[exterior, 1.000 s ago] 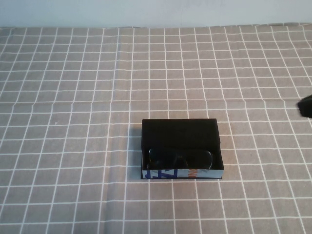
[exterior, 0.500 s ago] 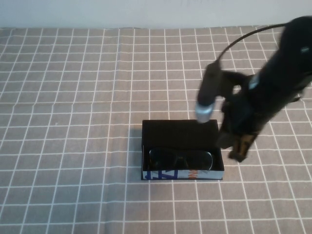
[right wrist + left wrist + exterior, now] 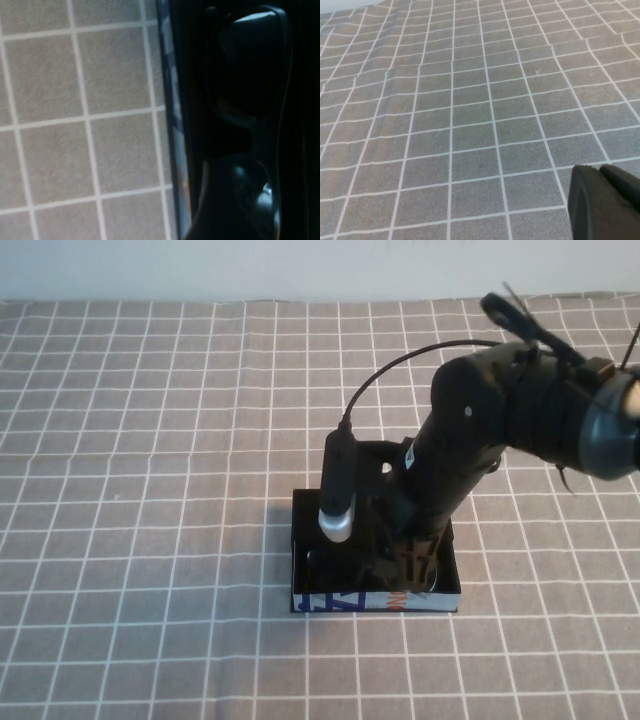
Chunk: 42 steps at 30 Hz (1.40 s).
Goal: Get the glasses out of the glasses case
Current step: Pick up the glasses from the glasses case
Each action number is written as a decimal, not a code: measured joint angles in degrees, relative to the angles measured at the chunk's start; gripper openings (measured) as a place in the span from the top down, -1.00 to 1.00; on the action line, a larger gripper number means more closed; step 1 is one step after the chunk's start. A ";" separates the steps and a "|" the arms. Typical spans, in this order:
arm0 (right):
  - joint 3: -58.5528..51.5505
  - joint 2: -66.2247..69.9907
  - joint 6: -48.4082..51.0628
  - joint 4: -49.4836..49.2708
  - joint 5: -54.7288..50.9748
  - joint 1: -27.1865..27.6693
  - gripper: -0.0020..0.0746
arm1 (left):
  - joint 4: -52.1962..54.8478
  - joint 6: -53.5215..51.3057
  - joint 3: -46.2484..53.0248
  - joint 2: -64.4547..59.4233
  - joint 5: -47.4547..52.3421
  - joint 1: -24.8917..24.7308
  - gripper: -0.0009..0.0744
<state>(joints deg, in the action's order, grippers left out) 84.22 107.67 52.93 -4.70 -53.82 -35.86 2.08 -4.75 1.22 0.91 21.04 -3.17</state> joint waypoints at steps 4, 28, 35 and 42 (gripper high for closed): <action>0.20 1.10 0.05 0.48 1.25 0.00 0.03 | 0.00 0.00 0.00 0.00 0.00 0.00 0.99; 0.42 4.11 0.05 -2.13 2.32 0.00 0.03 | 0.00 0.00 0.00 0.00 0.00 0.00 0.99; 0.42 5.90 0.05 -2.13 2.80 0.00 0.03 | 0.00 0.00 0.00 0.00 0.00 0.00 0.99; 0.42 6.26 0.05 -2.13 4.41 0.00 0.03 | 0.00 0.00 0.00 0.00 0.00 0.00 0.99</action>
<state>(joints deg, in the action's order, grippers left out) 84.64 113.93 52.99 -6.83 -49.41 -35.86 2.08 -4.75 1.22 0.91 21.04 -3.17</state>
